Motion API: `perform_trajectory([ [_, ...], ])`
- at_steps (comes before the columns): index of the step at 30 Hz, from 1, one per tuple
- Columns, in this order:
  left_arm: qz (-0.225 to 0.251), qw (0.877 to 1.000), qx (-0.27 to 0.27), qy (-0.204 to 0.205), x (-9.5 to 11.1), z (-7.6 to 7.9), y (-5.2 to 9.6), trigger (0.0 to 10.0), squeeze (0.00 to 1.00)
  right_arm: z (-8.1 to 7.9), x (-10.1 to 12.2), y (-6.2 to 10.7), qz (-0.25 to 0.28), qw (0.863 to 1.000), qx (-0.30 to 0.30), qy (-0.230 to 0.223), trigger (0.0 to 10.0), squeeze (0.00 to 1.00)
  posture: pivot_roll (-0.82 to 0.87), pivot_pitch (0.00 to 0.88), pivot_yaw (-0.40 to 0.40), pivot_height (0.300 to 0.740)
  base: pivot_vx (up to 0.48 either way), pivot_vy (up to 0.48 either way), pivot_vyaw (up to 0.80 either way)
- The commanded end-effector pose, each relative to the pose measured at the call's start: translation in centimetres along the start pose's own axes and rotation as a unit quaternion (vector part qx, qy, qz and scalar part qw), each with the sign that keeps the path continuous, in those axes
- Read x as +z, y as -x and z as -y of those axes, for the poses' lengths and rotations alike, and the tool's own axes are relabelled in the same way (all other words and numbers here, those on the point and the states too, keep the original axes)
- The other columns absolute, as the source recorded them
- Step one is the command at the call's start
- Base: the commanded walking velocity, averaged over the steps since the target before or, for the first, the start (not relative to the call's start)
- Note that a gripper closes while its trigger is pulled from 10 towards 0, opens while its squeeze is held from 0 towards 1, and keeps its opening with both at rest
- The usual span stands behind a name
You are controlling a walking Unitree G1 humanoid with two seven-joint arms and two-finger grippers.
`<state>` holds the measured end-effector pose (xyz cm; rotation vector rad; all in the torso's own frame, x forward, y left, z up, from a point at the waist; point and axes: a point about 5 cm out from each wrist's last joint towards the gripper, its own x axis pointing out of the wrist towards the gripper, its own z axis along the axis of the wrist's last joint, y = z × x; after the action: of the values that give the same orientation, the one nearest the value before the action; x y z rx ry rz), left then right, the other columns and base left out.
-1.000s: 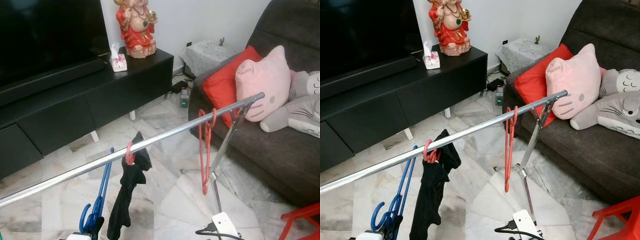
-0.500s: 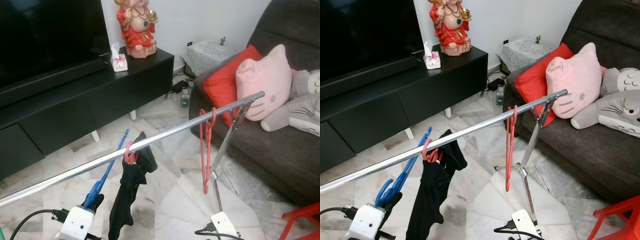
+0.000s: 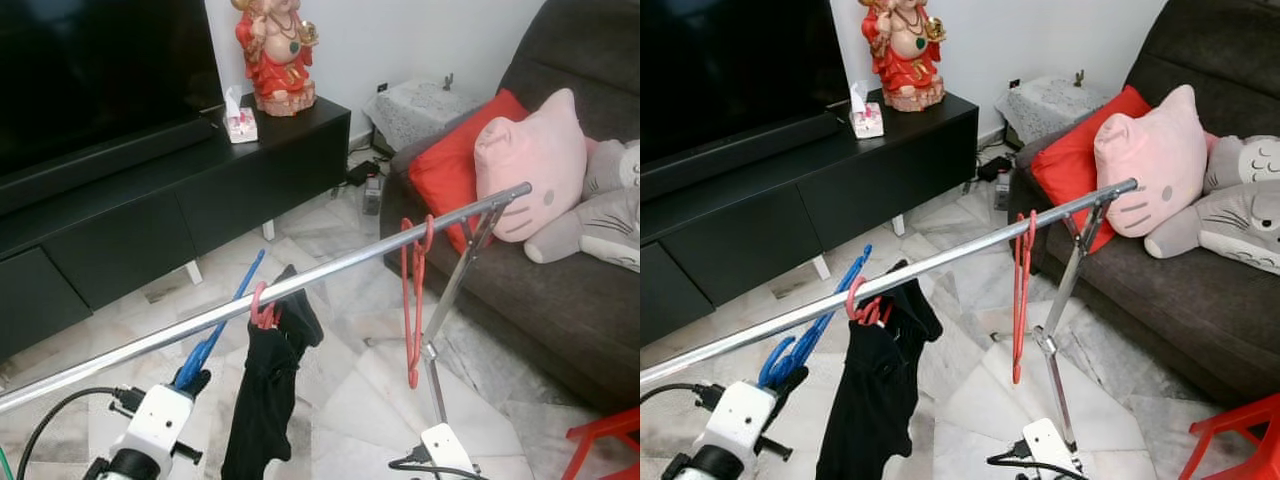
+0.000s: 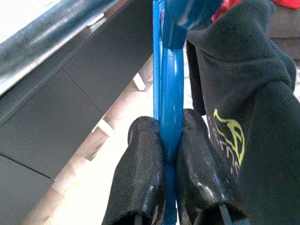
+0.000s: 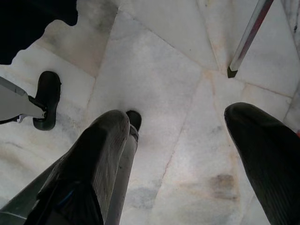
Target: Hang hanger
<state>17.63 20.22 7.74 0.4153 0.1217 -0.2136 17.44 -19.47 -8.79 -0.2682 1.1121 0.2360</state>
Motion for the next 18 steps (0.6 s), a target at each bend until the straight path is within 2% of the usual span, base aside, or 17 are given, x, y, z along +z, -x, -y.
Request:
perform_trajectory([
  [1, 0.013, 1.000, 0.006, 0.007, 0.9, -0.4, -0.3, 10.0, 0.00, -0.2, 0.3, -0.1, 0.004, 1.000, -0.001, -0.008, 10.0, 0.00, 0.01, 0.000, 0.019, 0.732, 0.000, 0.000, 0.00],
  [8, 0.000, 1.000, 0.010, 0.023, 1.1, -0.7, -1.2, 10.0, 0.00, -0.3, 0.3, -0.1, 0.004, 1.000, 0.000, -0.011, 10.0, 0.00, 0.00, 0.000, 0.025, 0.732, 0.000, 0.000, 0.00],
  [12, -0.002, 1.000, 0.010, 0.024, 1.2, -0.8, -1.2, 10.0, 0.00, -0.3, 0.3, -0.1, 0.004, 1.000, 0.000, -0.011, 10.0, 0.00, 0.00, 0.000, 0.025, 0.732, 0.000, 0.000, 0.00],
  [15, -0.036, 0.995, 0.064, 0.066, 0.8, -1.5, -2.1, 10.0, 0.00, -0.3, 0.4, -0.1, 0.004, 1.000, 0.000, -0.010, 10.0, 0.00, 0.00, 0.000, 0.016, 0.732, 0.000, 0.000, 0.00],
  [18, -0.053, 0.994, 0.067, 0.073, 0.7, -1.3, -2.2, 10.0, 0.00, -0.2, 0.4, -0.1, 0.004, 1.000, -0.001, -0.009, 10.0, 0.00, 0.01, 0.000, 0.014, 0.732, 0.000, 0.000, 0.00],
])
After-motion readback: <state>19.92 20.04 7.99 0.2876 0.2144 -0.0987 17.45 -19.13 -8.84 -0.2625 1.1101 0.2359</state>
